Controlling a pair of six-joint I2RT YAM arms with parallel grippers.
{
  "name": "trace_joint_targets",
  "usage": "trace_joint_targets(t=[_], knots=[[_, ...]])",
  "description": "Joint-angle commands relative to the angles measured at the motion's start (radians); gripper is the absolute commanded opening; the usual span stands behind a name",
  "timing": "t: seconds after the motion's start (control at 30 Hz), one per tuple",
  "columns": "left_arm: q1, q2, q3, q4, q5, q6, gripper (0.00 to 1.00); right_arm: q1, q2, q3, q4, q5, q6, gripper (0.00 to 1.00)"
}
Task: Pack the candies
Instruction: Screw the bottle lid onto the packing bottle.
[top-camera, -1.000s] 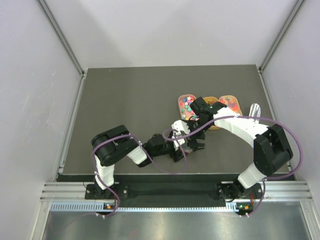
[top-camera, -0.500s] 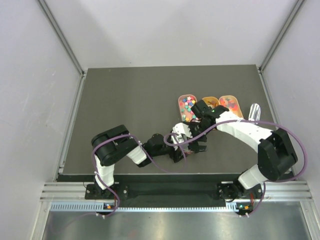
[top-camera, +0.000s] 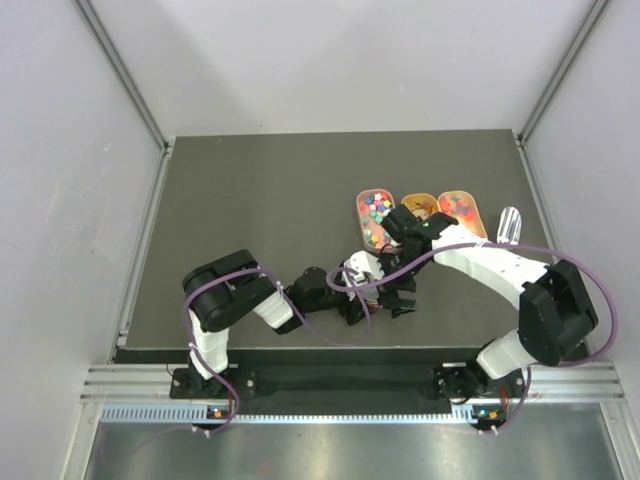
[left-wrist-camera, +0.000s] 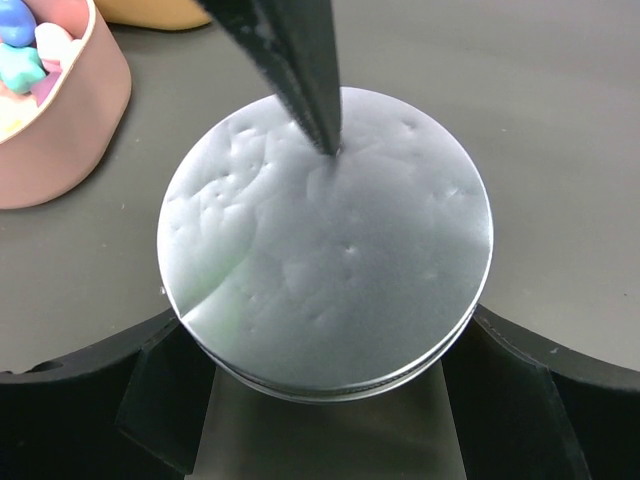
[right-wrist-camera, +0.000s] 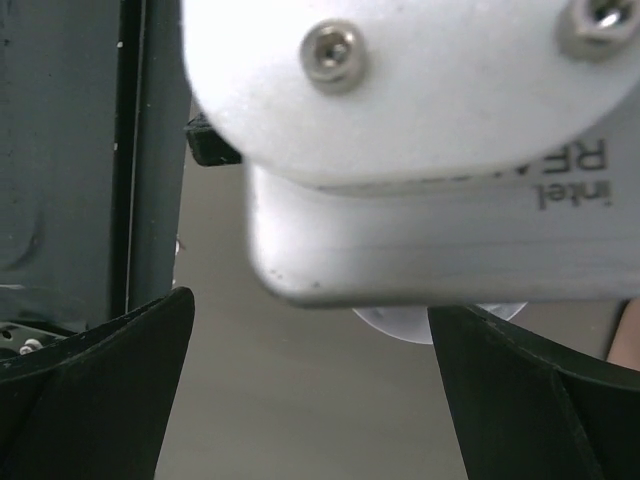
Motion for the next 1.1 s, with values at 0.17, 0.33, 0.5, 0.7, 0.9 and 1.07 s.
trace_joint_targets(t=[0.17,0.33,0.5,0.7,0.9,1.07], knots=[[0.03,0.059,0.015,-0.229,-0.061,0.024,0.61,-0.149,-0.008,0.11,-0.095,0.029,-0.034,1.0],[0.027,0.066,0.016,-0.226,-0.064,0.027,0.6,-0.166,-0.006,0.104,-0.048,-0.003,-0.186,1.0],[0.019,0.076,0.022,-0.236,-0.066,0.036,0.6,-0.177,0.035,0.137,-0.127,-0.17,-0.468,1.0],[0.009,0.09,0.031,-0.245,-0.073,0.039,0.6,-0.179,0.168,0.211,-0.198,-0.158,-0.726,1.0],[0.006,0.098,0.04,-0.252,-0.083,0.041,0.6,-0.177,0.309,0.366,-0.296,-0.164,-0.815,1.0],[0.009,0.096,0.039,-0.252,-0.083,0.038,0.6,-0.156,0.345,0.389,-0.347,-0.138,-0.884,1.0]])
